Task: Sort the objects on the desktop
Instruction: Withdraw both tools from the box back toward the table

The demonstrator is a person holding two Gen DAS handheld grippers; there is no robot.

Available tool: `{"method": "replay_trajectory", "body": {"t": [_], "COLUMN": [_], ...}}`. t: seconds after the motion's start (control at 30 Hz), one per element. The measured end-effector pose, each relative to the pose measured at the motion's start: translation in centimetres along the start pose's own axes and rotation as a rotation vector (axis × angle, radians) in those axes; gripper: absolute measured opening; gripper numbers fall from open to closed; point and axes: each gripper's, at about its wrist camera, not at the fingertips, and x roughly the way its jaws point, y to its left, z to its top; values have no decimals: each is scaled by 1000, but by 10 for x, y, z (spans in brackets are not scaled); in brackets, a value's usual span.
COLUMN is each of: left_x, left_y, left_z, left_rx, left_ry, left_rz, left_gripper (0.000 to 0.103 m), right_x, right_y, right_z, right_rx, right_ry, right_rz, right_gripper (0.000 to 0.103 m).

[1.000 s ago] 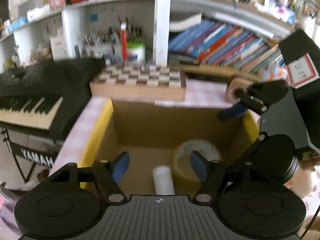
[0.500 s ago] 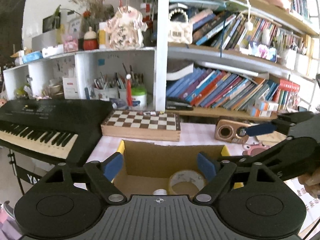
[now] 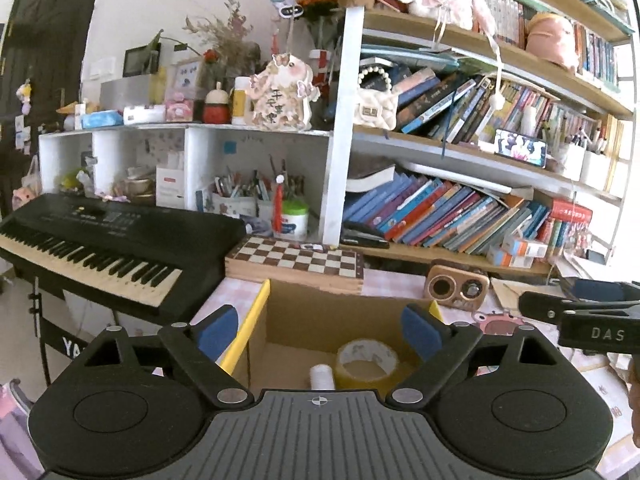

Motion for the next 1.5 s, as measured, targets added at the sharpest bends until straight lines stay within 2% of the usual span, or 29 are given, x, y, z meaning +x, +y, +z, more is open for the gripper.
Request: {"method": "replay_trajectory", "body": {"t": [0.43, 0.73, 0.9, 1.13, 1.5], "left_x": [-48, -72, -81, -82, -79], "left_y": [3, 2, 0, -10, -41], "left_z": [-35, -58, -68, -89, -115], "left_rx": [0, 16, 11, 14, 73], "left_ry": [34, 65, 84, 134, 233], "left_rz": [19, 23, 14, -12, -127], "left_gripper": [92, 92, 92, 92, 92], "right_x": [-72, -102, -113, -123, -129], "right_y": [4, 14, 23, 39, 32], "right_z": [-55, -98, -114, -134, -147], "right_rx": [68, 95, 100, 74, 84], "right_ry": [-14, 42, 76, 134, 214], "right_rz": [-120, -147, -134, -97, -136], "right_gripper": [91, 90, 90, 86, 84]}}
